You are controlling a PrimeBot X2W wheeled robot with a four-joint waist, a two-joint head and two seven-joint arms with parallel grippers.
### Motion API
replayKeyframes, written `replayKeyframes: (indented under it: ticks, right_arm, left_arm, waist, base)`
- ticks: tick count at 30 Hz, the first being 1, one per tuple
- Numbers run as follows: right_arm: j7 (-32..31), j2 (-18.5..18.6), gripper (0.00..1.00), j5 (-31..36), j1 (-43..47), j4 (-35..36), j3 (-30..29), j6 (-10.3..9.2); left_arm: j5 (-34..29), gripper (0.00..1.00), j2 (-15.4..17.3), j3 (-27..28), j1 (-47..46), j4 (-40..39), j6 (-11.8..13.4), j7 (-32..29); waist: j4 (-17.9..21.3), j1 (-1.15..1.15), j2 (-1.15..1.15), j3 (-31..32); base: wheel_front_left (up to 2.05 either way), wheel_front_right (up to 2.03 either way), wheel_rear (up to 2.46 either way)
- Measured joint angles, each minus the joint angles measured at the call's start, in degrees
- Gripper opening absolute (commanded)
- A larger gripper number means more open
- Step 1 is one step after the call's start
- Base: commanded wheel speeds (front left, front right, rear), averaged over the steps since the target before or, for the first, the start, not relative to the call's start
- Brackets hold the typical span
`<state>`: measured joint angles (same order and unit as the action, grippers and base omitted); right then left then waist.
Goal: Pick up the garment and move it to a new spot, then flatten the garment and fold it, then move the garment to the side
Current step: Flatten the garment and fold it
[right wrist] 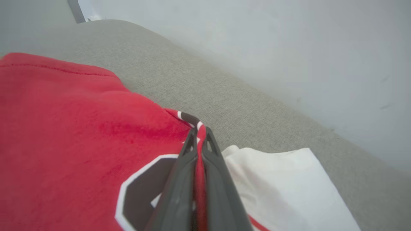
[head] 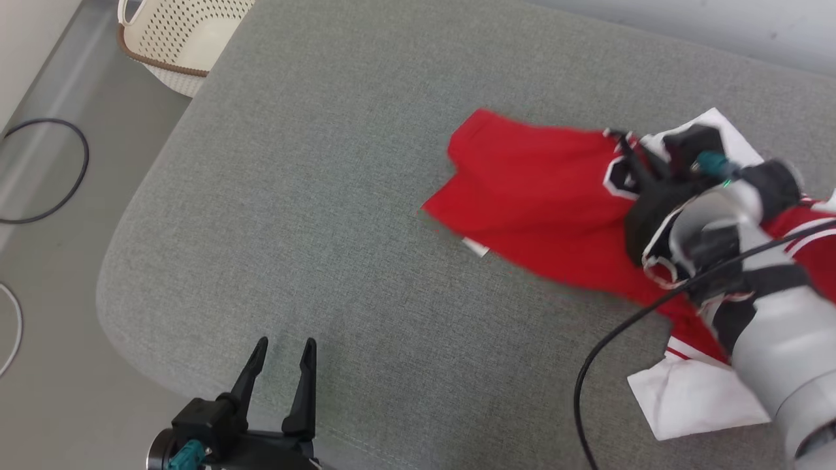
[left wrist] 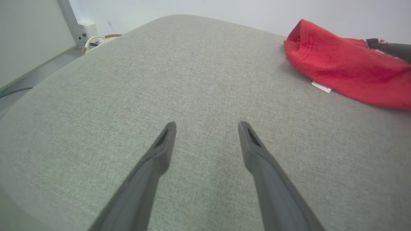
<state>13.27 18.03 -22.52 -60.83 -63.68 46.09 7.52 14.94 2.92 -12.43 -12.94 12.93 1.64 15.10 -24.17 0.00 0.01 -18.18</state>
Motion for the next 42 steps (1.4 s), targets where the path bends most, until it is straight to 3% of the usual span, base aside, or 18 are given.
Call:
replayKeyframes:
  ticks: [6, 7, 8, 15, 26, 42]
  right_arm:
    - [0.94, 0.25, 0.00, 5.11, -4.31, -6.78, -3.37, 0.00]
    - [0.97, 0.30, 0.34, 5.72, -4.80, -7.73, -4.66, 0.00]
    - [1.09, 0.49, 1.00, 6.36, -5.34, -8.45, -6.04, 0.00]
    - [1.65, -0.37, 1.00, 10.89, -6.11, -6.48, -13.94, 0.00]
    - [1.71, -6.14, 1.00, 16.18, 13.80, 19.85, -26.88, 0.00]
    - [1.71, -10.95, 1.00, 17.91, 38.01, 44.93, -36.18, -0.01]
  left_arm:
    - [0.41, 1.00, 0.02, -1.22, -0.60, 0.21, -0.03, 0.01]
    - [0.45, 1.00, 0.00, -1.47, -0.80, 0.26, -0.04, 0.00]
    - [0.45, 1.00, -0.01, -1.66, -1.14, 0.27, -0.03, 0.00]
    - [0.13, 1.00, 0.01, -1.35, -2.40, 0.44, -0.60, 0.00]
    - [-3.38, 1.00, -0.04, 2.94, -4.93, 3.14, -2.82, 0.01]
    - [-7.43, 1.00, 0.23, 11.48, -9.62, 8.88, -6.50, 0.01]
  waist:
    - [-0.69, 0.00, 0.00, -0.90]
    - [-0.68, 0.00, 0.00, -0.95]
    - [-0.59, 0.01, 0.00, -0.95]
    - [1.36, 0.00, 0.00, -0.52]
    - [9.55, -0.01, 0.00, 1.91]
    - [23.32, 0.00, -0.01, 4.89]
  base:
    - [0.00, 0.00, 0.00]
    - [0.00, 0.00, 0.00]
    - [0.00, 0.00, 0.00]
    - [0.00, 0.00, 0.00]
    - [0.00, 0.00, 0.00]
    - [0.00, 0.00, 0.00]
